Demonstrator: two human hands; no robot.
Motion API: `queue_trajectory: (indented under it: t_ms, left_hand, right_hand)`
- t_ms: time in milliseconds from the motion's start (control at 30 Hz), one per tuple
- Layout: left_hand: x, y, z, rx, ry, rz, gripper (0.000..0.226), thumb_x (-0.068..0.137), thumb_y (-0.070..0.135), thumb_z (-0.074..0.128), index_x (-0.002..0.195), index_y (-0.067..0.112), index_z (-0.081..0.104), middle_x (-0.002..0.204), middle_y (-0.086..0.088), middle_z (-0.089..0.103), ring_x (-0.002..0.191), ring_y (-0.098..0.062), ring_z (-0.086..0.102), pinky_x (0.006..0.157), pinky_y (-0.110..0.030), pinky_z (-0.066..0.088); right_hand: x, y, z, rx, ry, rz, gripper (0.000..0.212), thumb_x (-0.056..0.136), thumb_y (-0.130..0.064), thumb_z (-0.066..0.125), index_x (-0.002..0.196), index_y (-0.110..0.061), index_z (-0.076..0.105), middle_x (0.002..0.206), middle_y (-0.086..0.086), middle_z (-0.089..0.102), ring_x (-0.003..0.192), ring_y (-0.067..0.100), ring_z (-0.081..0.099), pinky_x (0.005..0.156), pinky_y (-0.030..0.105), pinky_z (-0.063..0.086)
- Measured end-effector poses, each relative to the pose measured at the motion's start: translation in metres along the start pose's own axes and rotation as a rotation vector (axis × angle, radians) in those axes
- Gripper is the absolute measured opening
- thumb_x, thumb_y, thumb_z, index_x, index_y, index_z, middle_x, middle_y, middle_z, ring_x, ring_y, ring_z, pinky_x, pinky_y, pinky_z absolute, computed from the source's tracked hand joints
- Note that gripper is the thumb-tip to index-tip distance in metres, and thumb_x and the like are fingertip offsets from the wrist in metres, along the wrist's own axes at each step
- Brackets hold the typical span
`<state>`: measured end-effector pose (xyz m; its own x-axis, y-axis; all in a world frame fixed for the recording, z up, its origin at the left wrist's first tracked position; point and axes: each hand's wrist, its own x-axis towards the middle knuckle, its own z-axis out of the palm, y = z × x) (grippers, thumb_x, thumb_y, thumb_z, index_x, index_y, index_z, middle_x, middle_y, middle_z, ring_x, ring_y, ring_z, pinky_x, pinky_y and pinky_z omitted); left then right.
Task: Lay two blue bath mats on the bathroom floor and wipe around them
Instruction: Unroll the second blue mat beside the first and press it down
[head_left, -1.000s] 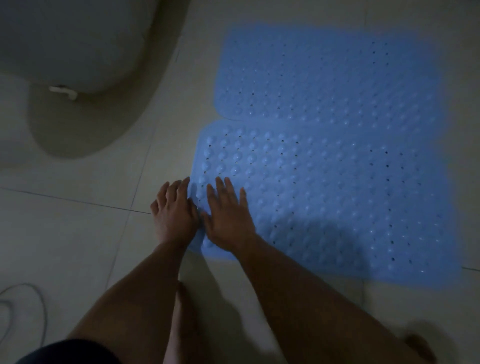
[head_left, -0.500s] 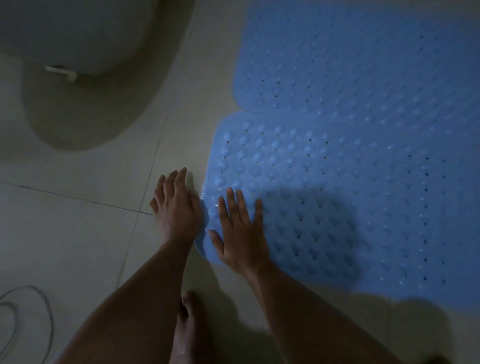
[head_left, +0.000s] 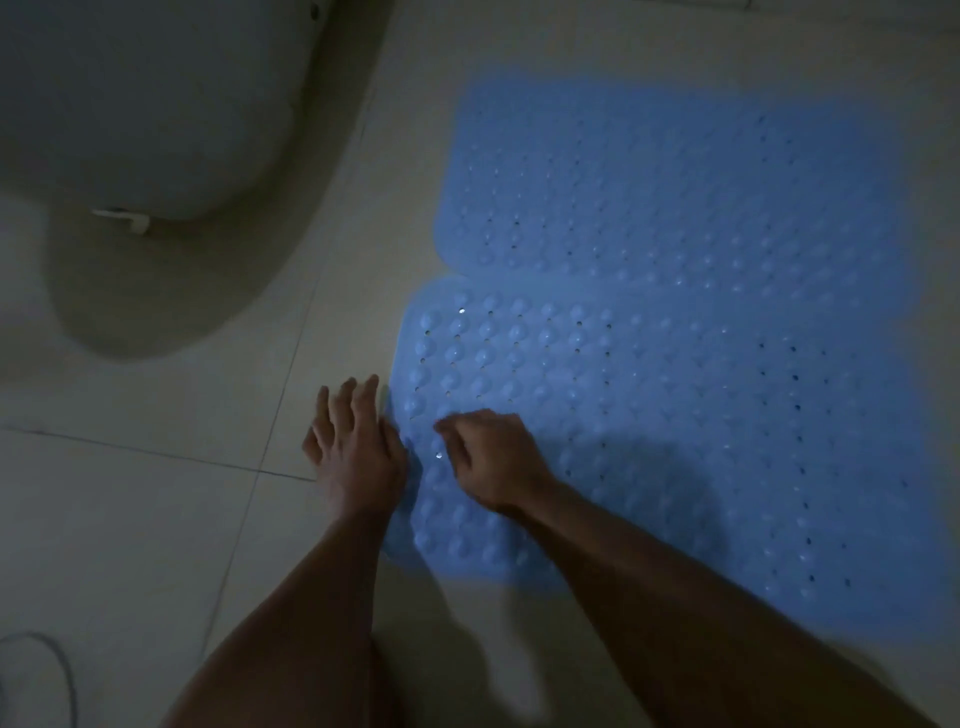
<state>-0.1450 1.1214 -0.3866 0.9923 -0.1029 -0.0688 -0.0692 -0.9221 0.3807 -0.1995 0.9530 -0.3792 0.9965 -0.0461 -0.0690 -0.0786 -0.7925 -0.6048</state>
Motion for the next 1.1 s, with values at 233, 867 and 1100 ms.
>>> queue_trajectory:
  t_ms: [233,867,1100]
  left_hand:
    - [-0.014,0.034,0.036,0.191,-0.217,0.323,0.074,0.102,0.061,0.025,0.165,0.024,0.012,0.173,-0.009,0.0,0.159,-0.033,-0.011,0.127,-0.059,0.003]
    - [-0.017,0.047,0.044,0.252,-0.227,0.245,0.091,0.092,0.077,0.029,0.165,0.029,0.007,0.173,-0.005,-0.006,0.159,-0.028,-0.014,0.127,-0.057,-0.003]
    - [0.02,0.074,0.014,0.06,0.017,-0.005,0.053,0.095,0.057,0.039,0.134,0.028,0.06,0.123,-0.008,0.071,0.136,-0.029,0.045,0.113,-0.051,0.03]
  right_hand:
    - [0.037,0.047,-0.072,-0.015,0.066,0.143,0.028,0.096,-0.027,0.05,0.116,-0.023,0.069,0.113,-0.001,0.073,0.108,0.028,0.063,0.093,0.048,0.052]
    - [0.034,0.104,-0.105,-0.068,0.118,0.161,0.022,0.091,-0.023,0.057,0.107,-0.023,0.071,0.102,-0.003,0.072,0.1,0.027,0.064,0.089,0.044,0.05]
    - [0.026,0.105,-0.14,-0.174,-0.061,0.264,0.029,0.095,-0.031,0.055,0.121,-0.026,0.066,0.122,0.0,0.066,0.119,0.026,0.055,0.099,0.044,0.042]
